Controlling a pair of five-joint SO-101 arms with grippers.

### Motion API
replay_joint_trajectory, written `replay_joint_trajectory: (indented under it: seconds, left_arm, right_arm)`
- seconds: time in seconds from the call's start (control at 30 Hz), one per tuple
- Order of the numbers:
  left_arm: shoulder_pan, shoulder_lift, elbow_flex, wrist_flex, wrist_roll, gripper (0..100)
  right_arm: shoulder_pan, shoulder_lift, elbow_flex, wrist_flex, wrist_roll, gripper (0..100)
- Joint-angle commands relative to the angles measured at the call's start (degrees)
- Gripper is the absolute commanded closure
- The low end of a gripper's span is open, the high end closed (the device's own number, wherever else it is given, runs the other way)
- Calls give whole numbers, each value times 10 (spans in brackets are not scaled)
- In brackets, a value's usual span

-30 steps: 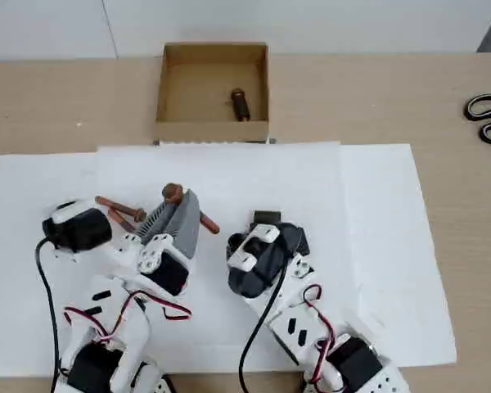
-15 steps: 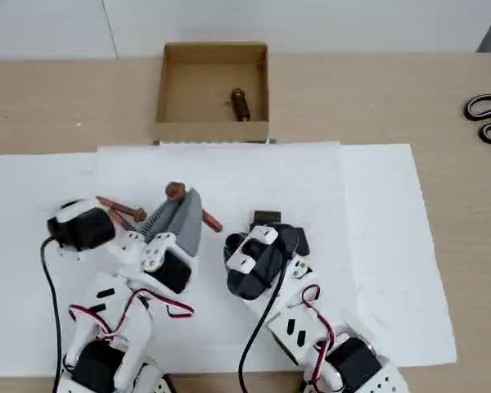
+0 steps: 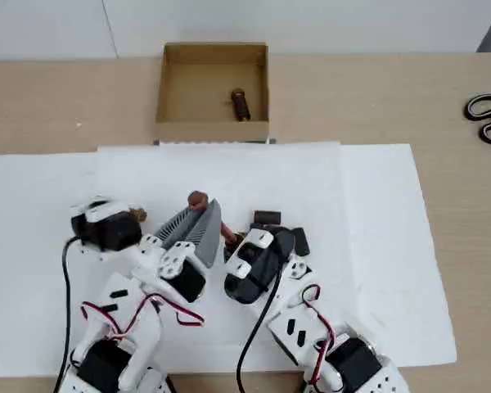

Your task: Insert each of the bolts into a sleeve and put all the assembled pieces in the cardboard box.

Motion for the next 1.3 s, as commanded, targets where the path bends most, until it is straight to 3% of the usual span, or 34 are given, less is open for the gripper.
replay_joint_trajectory:
  seconds: [0.0, 0.37, 0.6, 0.83, 0.9, 1.07, 1.27]
  left_arm:
    - [4, -5, 1, -18, -7, 994]
    - [25, -5, 23, -12, -11, 994]
    - [105, -5, 26, 72, -52, 994]
    - [113, -5, 40, 140, -91, 991]
    - [112, -5, 39, 154, -91, 947]
    - [110, -5, 36, 168, -105, 724]
    - [68, -5, -9, 171, -152, 718]
  right_arm:
    - [-2, -6, -40, -15, 8, 995]
    - [-2, -6, -49, -15, 8, 995]
    - [-2, -6, -49, -15, 21, 995]
    - [-2, -6, -55, -16, 31, 995]
    - [-2, -6, -55, -16, 29, 995]
    - [-2, -6, -54, -16, 31, 995]
    - [0, -6, -52, -16, 31, 995]
